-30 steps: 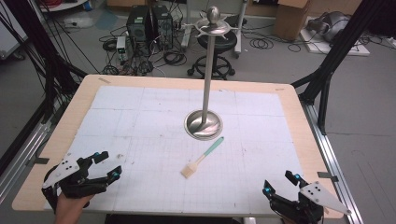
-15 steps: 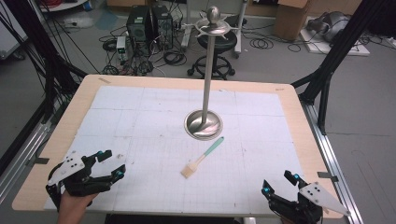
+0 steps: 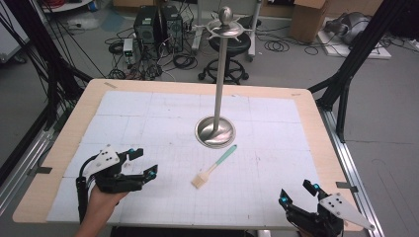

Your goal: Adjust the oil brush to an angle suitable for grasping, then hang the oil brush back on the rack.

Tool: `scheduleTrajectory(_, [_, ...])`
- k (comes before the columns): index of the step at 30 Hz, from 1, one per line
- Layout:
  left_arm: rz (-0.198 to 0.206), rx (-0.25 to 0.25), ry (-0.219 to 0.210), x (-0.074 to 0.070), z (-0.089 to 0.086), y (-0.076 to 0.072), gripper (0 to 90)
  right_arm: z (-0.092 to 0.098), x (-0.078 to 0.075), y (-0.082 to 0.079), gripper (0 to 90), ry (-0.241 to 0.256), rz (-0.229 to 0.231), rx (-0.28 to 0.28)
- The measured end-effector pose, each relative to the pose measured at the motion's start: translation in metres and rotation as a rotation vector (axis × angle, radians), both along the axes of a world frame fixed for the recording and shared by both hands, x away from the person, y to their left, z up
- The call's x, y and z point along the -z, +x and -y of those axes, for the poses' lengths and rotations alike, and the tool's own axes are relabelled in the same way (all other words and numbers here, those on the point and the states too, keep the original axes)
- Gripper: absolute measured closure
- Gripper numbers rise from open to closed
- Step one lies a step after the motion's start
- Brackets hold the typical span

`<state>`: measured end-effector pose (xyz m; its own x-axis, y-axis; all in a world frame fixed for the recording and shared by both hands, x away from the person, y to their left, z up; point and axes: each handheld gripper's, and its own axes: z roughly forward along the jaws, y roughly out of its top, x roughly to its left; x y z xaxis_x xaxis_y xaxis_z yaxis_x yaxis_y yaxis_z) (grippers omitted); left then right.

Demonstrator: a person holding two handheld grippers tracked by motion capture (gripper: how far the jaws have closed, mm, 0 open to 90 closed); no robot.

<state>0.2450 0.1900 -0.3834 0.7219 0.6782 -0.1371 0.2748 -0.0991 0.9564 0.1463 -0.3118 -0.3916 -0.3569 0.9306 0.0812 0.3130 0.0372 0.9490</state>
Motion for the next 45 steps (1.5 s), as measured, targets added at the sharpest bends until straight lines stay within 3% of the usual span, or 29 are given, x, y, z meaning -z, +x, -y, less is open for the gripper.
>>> scheduleTrajectory(7, [-0.006, 0.04, 0.016, -0.008, 0.025, 0.009, 22.0, 0.002, 0.0, 0.0, 18.4, 0.005, 0.0, 0.001])
scheduleTrajectory(12, [-0.022, 0.037, 0.036, -0.008, 0.031, 0.013, 22.2, 0.001, -0.002, -0.001, 18.7, 0.003, 0.019, 0.006])
scheduleTrajectory(16, [-0.034, 0.02, 0.028, -0.009, 0.033, 0.015, 22.2, 0.002, -0.001, 0.001, 18.8, 0.016, 0.015, 0.001])
scheduleTrajectory(18, [-0.04, 0.026, 0.028, -0.009, 0.036, 0.015, 22.3, 0.002, -0.002, 0.0, 23.4, 0.012, 0.031, 0.011])
scheduleTrajectory(21, [-0.037, 0.055, 0.044, -0.011, 0.044, 0.016, 23.1, 0.003, -0.006, -0.003, 23.4, 0.026, 0.056, 0.023])
scheduleTrajectory(26, [-0.064, 0.068, 0.033, -0.009, 0.054, 0.023, 23.0, 0.005, -0.004, -0.002, 23.3, 0.029, 0.042, 0.03])
scheduleTrajectory(33, [-0.104, 0.103, 0.081, 0.0, 0.081, 0.032, 23.5, 0.005, -0.002, -0.001, 22.4, 0.026, 0.024, 0.028])
scheduleTrajectory(38, [-0.15, 0.174, 0.092, 0.008, 0.102, 0.039, 35.6, 0.004, -0.002, -0.001, 24.2, 0.022, 0.007, 0.017])
scheduleTrajectory(41, [-0.176, 0.191, 0.136, 0.015, 0.119, 0.044, 35.7, 0.004, -0.002, -0.001, 24.2, 0.026, 0.011, 0.02])
scheduleTrajectory(45, [-0.2, 0.178, 0.205, 0.024, 0.139, 0.052, 31.2, 0.004, -0.002, -0.002, 24.2, 0.024, 0.01, 0.02])
